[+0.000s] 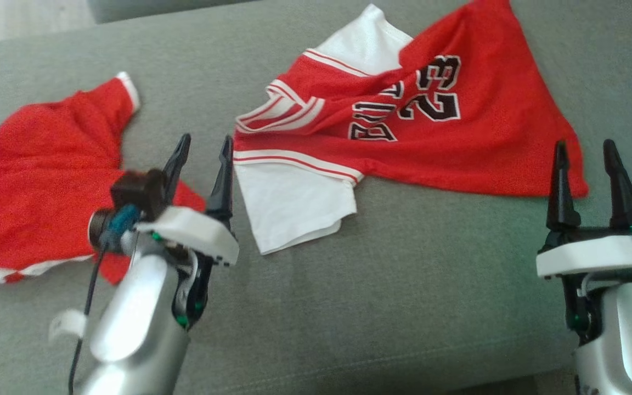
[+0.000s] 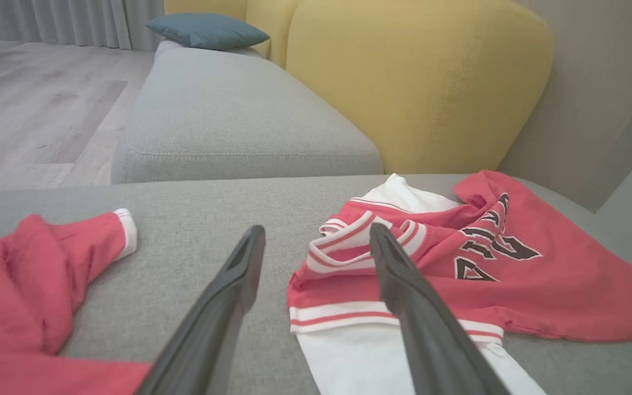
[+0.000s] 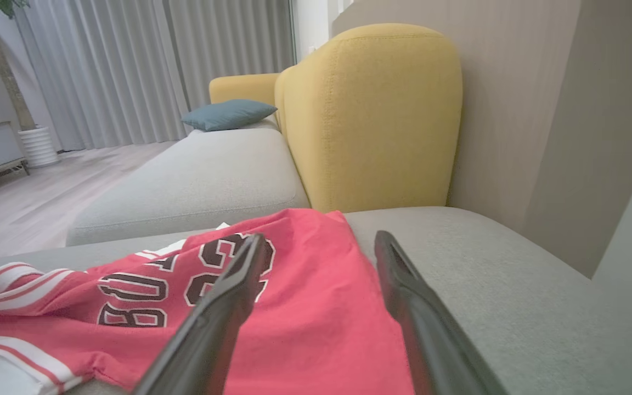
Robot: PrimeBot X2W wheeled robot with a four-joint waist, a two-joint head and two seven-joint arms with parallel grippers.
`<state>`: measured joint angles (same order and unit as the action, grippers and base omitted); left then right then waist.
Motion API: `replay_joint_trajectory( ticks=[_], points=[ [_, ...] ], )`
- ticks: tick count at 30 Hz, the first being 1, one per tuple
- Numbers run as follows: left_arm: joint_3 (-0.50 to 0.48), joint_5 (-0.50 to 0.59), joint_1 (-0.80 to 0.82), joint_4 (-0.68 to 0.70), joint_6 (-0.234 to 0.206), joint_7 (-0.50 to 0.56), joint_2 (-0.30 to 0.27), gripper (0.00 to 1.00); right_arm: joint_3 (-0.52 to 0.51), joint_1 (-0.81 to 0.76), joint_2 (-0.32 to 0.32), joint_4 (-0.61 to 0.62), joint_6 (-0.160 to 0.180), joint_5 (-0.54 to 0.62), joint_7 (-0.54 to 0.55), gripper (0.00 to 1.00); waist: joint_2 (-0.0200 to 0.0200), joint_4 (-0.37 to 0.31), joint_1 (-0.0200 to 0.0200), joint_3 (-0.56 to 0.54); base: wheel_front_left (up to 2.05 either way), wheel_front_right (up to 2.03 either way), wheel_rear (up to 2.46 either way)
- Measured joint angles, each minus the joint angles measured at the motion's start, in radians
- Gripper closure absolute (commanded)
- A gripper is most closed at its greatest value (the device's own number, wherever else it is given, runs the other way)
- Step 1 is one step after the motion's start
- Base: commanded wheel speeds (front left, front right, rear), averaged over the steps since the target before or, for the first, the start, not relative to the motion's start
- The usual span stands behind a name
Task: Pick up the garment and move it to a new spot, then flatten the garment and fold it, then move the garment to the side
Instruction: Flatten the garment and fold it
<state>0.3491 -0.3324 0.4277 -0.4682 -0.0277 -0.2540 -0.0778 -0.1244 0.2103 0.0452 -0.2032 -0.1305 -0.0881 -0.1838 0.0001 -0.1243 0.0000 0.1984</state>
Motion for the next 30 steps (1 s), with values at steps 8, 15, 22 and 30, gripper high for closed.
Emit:
replay_joint_trajectory(
  ticks=[8,15,22,30],
  points=[
    [-0.041,0.007,-0.187,0.137,0.009,0.0,0.018,0.0,0.002,-0.05,0.0,-0.005,0.0,0.0,-0.006,0.0,0.0,0.064,0.0,-0.047,0.0,0.0,0.0],
    [-0.038,0.017,-0.212,0.142,0.025,0.0,0.022,0.0,0.016,-0.05,0.0,-0.005,0.0,0.0,-0.007,0.0,0.0,0.065,0.0,-0.055,0.0,0.0,0.0],
    [0.009,0.023,-0.208,0.086,0.053,0.0,0.026,0.0,0.021,-0.05,0.0,-0.002,0.0,0.0,-0.007,0.0,0.0,0.041,0.0,-0.041,0.0,0.0,0.0],
    [0.09,0.014,-0.151,-0.035,0.071,0.039,0.03,0.0,0.021,-0.049,0.0,0.003,0.0,0.0,-0.007,0.0,0.0,0.01,0.0,-0.012,0.0,0.0,0.0]
  ],
)
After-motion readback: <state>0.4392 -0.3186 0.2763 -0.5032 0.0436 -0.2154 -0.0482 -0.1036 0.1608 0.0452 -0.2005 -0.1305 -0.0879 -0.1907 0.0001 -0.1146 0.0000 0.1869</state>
